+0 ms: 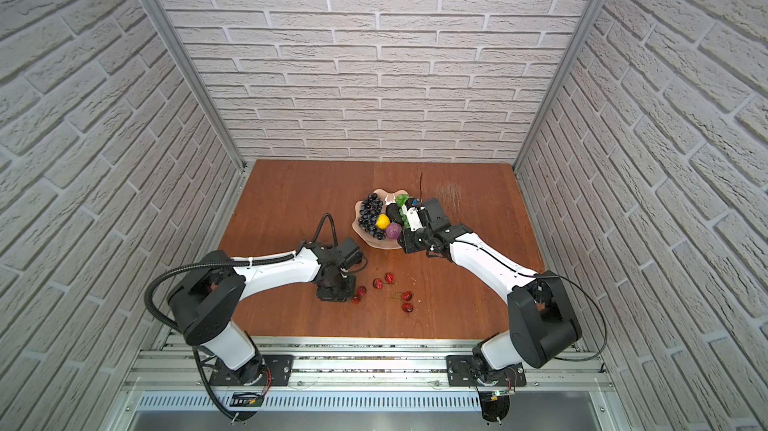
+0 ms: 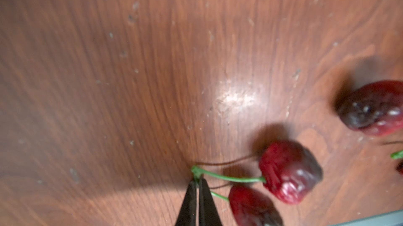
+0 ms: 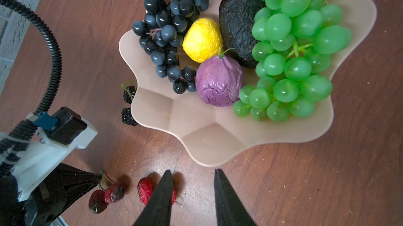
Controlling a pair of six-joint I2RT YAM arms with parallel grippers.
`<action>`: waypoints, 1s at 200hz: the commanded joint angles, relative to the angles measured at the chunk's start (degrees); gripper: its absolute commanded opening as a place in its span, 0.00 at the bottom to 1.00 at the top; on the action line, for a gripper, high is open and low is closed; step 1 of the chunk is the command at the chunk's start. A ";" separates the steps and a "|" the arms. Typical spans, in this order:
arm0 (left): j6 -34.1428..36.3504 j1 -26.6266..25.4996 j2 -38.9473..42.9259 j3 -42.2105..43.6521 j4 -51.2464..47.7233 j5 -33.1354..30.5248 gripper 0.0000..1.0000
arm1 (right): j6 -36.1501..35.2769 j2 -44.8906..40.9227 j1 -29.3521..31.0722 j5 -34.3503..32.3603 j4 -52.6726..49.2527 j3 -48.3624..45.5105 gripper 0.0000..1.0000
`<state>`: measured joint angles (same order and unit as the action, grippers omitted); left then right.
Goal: Place and organize the fake fruits in the fruit bowl
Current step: 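Grasp a red cherry pair by its green stems with the left gripper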
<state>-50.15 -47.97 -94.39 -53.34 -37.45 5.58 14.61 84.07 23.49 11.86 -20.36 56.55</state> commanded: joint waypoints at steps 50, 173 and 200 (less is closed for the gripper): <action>1.11 1.88 9.95 1.84 -0.24 -1.45 0.00 | 0.99 -0.57 0.25 0.70 2.08 -0.44 0.34; -7.67 2.97 8.27 2.62 1.46 6.32 0.55 | -0.21 0.59 0.33 2.04 0.55 1.94 0.35; -9.32 3.05 6.32 2.45 2.42 7.20 0.66 | -0.46 0.74 0.32 2.24 1.49 1.14 0.35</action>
<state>-56.80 -44.75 -86.39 -50.39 -35.99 11.70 14.61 84.14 23.49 13.21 -20.36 56.99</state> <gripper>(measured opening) 0.637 0.347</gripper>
